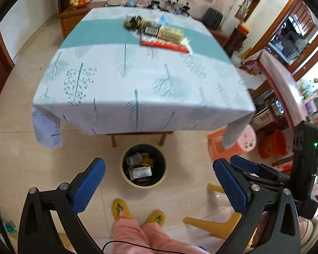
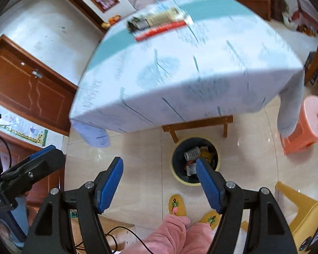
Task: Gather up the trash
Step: 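Raise both open tools back up toward the table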
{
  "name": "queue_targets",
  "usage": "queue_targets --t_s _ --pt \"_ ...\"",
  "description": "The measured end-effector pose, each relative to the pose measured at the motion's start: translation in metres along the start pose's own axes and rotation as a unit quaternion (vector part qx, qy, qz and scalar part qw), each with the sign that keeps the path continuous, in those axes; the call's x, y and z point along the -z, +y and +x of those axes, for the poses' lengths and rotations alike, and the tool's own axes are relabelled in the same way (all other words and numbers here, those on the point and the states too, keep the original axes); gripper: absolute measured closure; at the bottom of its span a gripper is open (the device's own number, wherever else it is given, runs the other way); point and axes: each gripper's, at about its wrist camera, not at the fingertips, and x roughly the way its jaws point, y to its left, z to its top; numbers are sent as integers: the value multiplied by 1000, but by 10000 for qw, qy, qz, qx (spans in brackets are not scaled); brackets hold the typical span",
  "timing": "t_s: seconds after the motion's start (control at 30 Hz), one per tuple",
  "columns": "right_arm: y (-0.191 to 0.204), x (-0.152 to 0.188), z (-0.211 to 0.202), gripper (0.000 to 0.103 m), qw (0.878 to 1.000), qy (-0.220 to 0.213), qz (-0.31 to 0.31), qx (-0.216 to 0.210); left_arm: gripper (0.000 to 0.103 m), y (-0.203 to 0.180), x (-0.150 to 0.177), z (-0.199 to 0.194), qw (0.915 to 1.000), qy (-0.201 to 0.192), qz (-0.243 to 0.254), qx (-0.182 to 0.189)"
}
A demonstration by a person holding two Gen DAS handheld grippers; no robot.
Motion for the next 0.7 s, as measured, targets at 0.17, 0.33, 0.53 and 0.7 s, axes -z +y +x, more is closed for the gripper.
queue_targets --t_s 0.17,0.33,0.53,0.7 --pt "18 -7 -41 32 9990 -240 -348 -125 1 -18 -4 -42 9996 -289 43 -10" --pt "36 -20 -78 32 9947 -650 -765 -229 1 -33 -19 -77 9973 -722 118 -83" --pt "47 -47 -109 32 9876 -1116 -1046 -361 1 -53 -45 -110 9920 -1189 321 -282" --pt "50 -72 -121 32 9837 -1330 -1131 -434 1 -62 -70 -125 9873 -1464 445 -427"
